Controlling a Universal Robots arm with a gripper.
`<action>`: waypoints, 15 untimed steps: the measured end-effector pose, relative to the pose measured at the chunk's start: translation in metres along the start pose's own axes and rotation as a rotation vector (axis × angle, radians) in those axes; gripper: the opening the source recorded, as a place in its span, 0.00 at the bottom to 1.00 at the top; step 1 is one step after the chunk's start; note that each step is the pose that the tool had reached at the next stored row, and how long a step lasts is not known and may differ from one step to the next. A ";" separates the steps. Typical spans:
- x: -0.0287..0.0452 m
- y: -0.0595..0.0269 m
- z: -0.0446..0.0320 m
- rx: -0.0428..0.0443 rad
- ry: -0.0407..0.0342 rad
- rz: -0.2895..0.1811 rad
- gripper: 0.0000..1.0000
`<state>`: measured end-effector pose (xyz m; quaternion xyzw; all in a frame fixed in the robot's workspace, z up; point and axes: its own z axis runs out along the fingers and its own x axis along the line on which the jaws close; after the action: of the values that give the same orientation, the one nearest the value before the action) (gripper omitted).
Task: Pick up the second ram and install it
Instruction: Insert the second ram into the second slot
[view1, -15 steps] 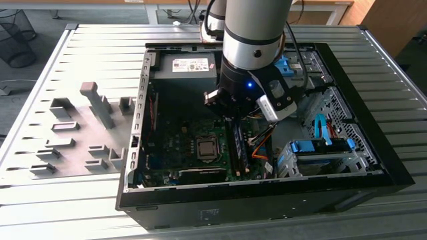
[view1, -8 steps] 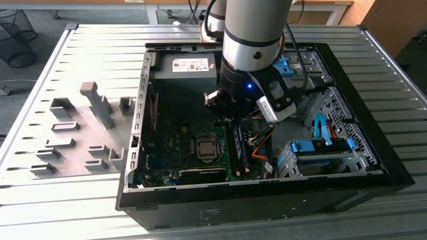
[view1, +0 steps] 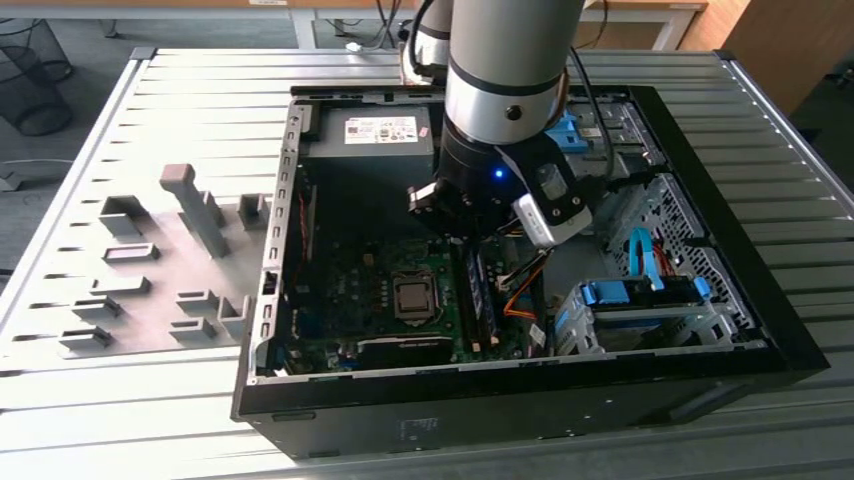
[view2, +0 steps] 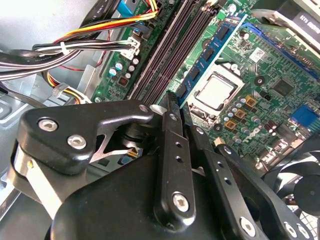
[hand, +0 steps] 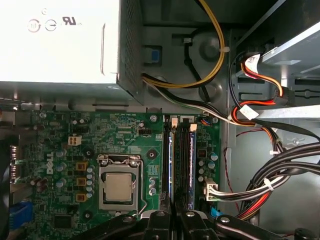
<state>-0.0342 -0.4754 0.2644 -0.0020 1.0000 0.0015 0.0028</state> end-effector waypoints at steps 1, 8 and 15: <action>0.0000 0.0000 0.0001 0.0000 0.0000 0.000 0.14; -0.0074 0.0000 0.0065 -0.0006 -0.0001 0.004 0.14; -0.0073 -0.0003 0.0192 -0.0008 0.0000 0.004 0.14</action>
<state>-0.0269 -0.4756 0.2453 0.0002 1.0000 0.0019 0.0028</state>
